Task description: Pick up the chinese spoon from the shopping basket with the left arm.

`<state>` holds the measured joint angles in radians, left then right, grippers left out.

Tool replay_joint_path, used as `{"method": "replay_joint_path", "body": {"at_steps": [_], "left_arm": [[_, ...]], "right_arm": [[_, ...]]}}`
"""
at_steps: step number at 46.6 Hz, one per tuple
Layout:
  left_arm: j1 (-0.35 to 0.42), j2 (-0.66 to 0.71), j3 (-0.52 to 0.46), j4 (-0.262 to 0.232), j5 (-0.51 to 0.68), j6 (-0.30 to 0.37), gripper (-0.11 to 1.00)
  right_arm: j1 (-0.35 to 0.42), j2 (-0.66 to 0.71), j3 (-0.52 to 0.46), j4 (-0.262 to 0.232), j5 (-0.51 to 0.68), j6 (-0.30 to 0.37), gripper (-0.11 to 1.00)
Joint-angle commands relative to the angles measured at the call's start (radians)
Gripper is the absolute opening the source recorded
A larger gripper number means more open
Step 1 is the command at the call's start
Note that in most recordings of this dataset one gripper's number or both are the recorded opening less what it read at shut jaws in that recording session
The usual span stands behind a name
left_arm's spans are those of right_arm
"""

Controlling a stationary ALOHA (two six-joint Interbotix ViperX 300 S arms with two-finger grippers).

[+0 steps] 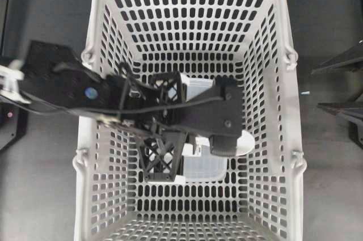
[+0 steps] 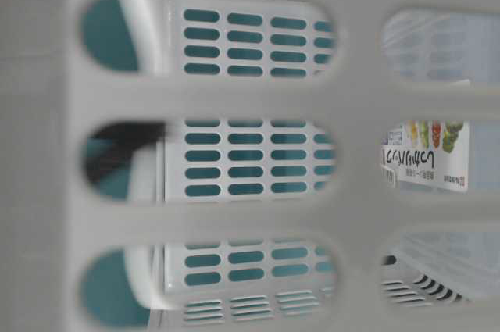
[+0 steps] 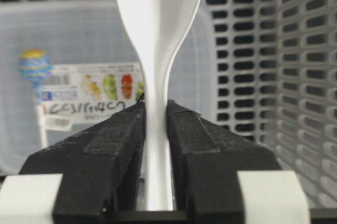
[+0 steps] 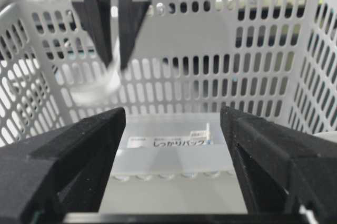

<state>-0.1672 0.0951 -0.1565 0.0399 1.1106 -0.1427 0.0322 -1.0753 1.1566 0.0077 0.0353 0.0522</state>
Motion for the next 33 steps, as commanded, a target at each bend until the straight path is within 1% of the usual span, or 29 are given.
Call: {"method": "replay_joint_path", "body": {"at_steps": [1,5,7,33], "left_arm": [[-0.002,-0.034,-0.103,0.005,0.063,0.002,0.12],[-0.002,-0.029,-0.141,0.005,0.094,0.012,0.12],[-0.002,-0.025,-0.144,0.005,0.095,0.014,0.12],[-0.002,-0.018,-0.140,0.005,0.100,0.009,0.12]], "right_arm": [[0.002,0.006,-0.009,0.005,-0.023,0.002,0.70],[0.003,0.006,-0.009,0.003,-0.029,0.002,0.70],[0.002,0.006,-0.009,0.003,-0.031,0.002,0.70],[0.002,0.006,-0.009,0.003,-0.032,0.002,0.70]]}}
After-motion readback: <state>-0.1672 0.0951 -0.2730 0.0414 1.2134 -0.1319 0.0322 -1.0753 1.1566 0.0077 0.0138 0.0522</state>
